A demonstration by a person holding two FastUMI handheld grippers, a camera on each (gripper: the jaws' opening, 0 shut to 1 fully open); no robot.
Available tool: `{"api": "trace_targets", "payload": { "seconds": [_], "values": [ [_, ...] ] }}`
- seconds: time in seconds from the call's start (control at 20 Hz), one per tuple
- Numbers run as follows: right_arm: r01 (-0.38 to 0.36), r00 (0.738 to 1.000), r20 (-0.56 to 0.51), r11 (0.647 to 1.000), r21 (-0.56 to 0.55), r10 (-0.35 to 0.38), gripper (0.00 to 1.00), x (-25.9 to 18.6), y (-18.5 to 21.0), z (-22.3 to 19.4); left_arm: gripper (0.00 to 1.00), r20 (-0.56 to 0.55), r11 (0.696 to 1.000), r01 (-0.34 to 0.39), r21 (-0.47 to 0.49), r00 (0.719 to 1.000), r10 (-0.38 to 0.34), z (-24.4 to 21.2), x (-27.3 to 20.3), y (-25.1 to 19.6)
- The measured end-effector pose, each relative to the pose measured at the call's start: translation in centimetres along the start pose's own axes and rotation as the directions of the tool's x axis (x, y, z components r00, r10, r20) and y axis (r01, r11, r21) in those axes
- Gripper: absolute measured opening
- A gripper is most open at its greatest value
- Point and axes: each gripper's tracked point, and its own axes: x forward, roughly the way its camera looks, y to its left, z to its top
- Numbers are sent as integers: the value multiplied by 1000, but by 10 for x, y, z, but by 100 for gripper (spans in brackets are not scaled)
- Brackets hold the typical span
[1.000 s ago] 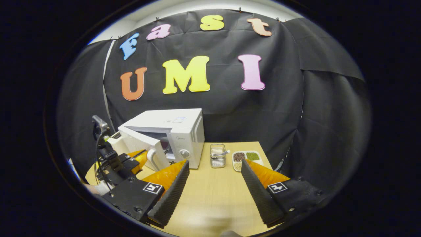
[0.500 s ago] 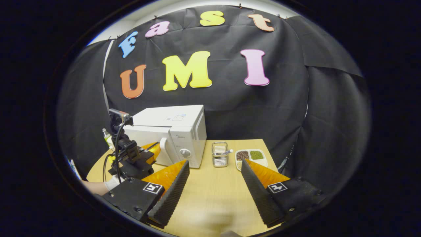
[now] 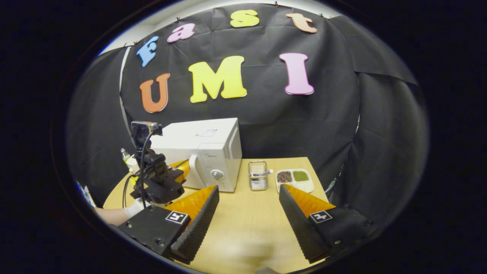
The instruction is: Open the microwave oven with the left hand, put the food in, and close the microwave oven.
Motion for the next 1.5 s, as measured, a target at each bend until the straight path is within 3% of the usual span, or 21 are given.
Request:
{"api": "trace_targets", "payload": {
  "seconds": [0.05, 0.15, 0.2, 0.3, 0.35, 0.45, 0.5, 0.55, 0.65, 0.7, 0.8, 0.85, 0.9, 1.0, 1.1, 1.2, 1.25, 1.35, 1.4, 1.45, 1.5],
  "values": [
    [-1, 1000, 0, 1000, 8, 1, 100, -2, 1, -2, 0, -6, 1000, 2, -18, 1000, -2, 0, -4, -1],
    [5, 1000, 0, 1000, 8, -5, 92, -7, 2, -4, 0, -11, 999, 8, -33, 1000, -8, -1, -15, -4],
    [8, 1000, 4, 1000, 8, -8, 100, -10, 2, -3, 0, -17, 1000, 6, -31, 1000, -6, -3, -25, -3],
    [9, 1000, 14, 1000, 4, -9, 92, -15, 4, -3, 0, -32, 1000, 8, -17, 999, -9, -7, -44, -4],
    [8, 1000, 25, 1000, 3, -8, 100, -19, 6, -2, 0, -63, 999, 33, -8, 997, -34, -15, -56, -8],
    [19, 999, 48, 1000, -12, -18, 92, -25, 6, -1, 58, -100, 999, 36, 28, 994, -33, -25, -74, -8],
    [26, 998, 58, 999, -27, -24, 100, -27, 6, -2, 87, -99, 998, 24, 52, 995, -19, -24, -88, -3],
    [31, 998, 61, 999, -42, -28, 100, -29, 6, -6, 96, -94, 998, 28, 63, 995, -22, -23, -98, -2],
    [39, 997, 69, 998, -56, -35, 92, -33, 8, -10, 96, -91, 998, 25, 59, 996, -20, -18, -121, -1],
    [38, 997, 72, 998, -55, -34, 100, -36, 10, -12, 96, -82, 998, 27, 50, 996, -23, -11, -134, -2],
    [32, 996, 85, 999, -42, -28, 100, -42, 16, -11, 96, -49, 999, 29, 25, 998, -27, 8, -162, -2],
    [29, 995, 96, 999, -38, -25, 92, -45, 19, -9, 96, -33, 1000, 26, 16, 999, -26, 19, -177, -1],
    [25, 994, 107, 999, -35, -21, 100, -48, 22, -7, 96, -27, 1000, 25, 7, 999, -25, 28, -193, -1],
    [15, 992, 125, 1000, -25, -12, 92, -54, 32, -6, 96, 14, 1000, 21, -7, 1000, -20, 54, -225, 0],
    [8, 989, 145, 1000, -26, -5, 100, -62, 41, -3, 96, 60, 1000, 16, -22, 998, -14, 80, -254, 6],
    [-6, 985, 171, 1000, -28, 11, 92, -71, 51, 4, 96, 100, 999, 9, -32, 995, -5, 106, -278, 16],
    [-12, 984, 180, 999, -30, 18, 100, -75, 56, 6, 96, 124, 999, -3, -37, 992, 7, 121, -289, 23],
    [-30, 979, 199, 999, -18, 33, 92, -86, 64, 15, 95, 179, 998, -26, -62, 983, 37, 150, -308, 38],
    [-38, 976, 216, 999, -9, 39, 100, -92, 67, 23, 96, 206, 996, -42, -73, 977, 56, 163, -316, 47],
    [-42, 971, 236, 999, -4, 42, 92, -99, 68, 33, 96, 229, 995, -64, -78, 970, 80, 171, -323, 56],
    [-42, 965, 261, 999, -3, 41, 100, -105, 69, 44, 95, 235, 993, -86, -83, 967, 104, 178, -328, 65]
  ]
}}
